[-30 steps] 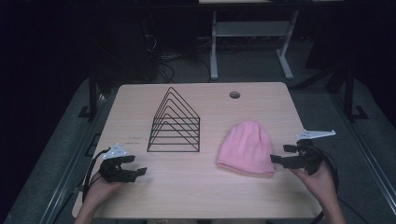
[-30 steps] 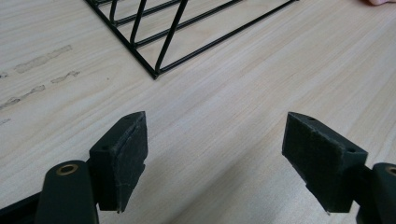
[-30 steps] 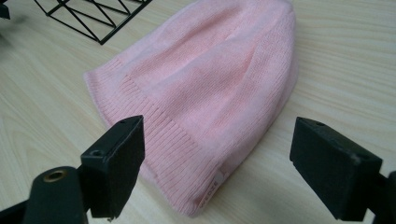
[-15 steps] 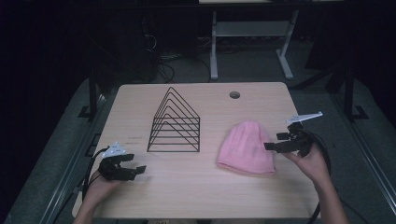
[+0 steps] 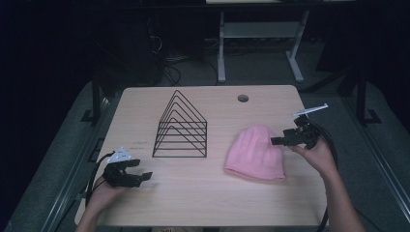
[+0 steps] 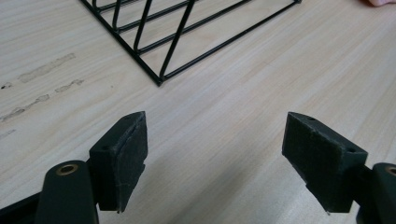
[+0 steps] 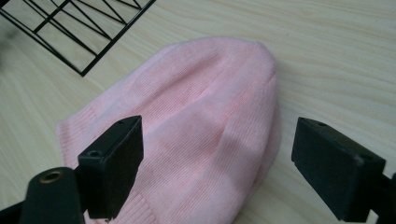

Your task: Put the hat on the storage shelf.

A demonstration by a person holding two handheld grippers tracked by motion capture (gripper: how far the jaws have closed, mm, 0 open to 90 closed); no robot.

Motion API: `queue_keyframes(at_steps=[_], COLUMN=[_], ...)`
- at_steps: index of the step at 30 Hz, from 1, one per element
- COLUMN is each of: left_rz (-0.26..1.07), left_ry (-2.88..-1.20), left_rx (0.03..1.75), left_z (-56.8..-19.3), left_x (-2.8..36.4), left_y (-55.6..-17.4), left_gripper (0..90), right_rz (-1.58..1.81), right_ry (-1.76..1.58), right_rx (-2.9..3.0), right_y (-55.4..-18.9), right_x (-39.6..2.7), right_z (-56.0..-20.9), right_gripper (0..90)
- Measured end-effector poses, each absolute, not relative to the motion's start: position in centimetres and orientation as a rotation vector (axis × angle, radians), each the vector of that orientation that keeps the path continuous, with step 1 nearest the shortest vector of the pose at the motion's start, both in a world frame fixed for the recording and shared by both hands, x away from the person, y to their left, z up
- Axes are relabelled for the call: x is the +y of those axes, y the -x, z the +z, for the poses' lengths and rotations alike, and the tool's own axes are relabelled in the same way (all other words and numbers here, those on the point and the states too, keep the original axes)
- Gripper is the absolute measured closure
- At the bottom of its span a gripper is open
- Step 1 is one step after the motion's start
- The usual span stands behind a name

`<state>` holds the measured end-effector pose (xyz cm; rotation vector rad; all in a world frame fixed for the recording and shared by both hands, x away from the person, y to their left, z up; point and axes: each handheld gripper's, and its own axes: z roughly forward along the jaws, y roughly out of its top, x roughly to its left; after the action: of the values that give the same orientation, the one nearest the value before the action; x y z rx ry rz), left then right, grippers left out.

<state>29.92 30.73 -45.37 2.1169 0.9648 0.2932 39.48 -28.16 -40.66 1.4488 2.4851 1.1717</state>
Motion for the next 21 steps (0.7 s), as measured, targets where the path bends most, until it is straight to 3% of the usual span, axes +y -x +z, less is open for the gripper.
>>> queue_keyframes(at_steps=[21], left_rz=[0.282], left_ry=[-2.102], left_rx=[0.990], left_z=[-45.6], left_x=[31.3], left_y=[-30.3], left_gripper=[22.3], right_rz=[1.162], right_ry=[-1.552], right_rx=[2.496], right_y=[-44.3], right_x=[-26.7], right_z=[-42.8], right_gripper=[19.6])
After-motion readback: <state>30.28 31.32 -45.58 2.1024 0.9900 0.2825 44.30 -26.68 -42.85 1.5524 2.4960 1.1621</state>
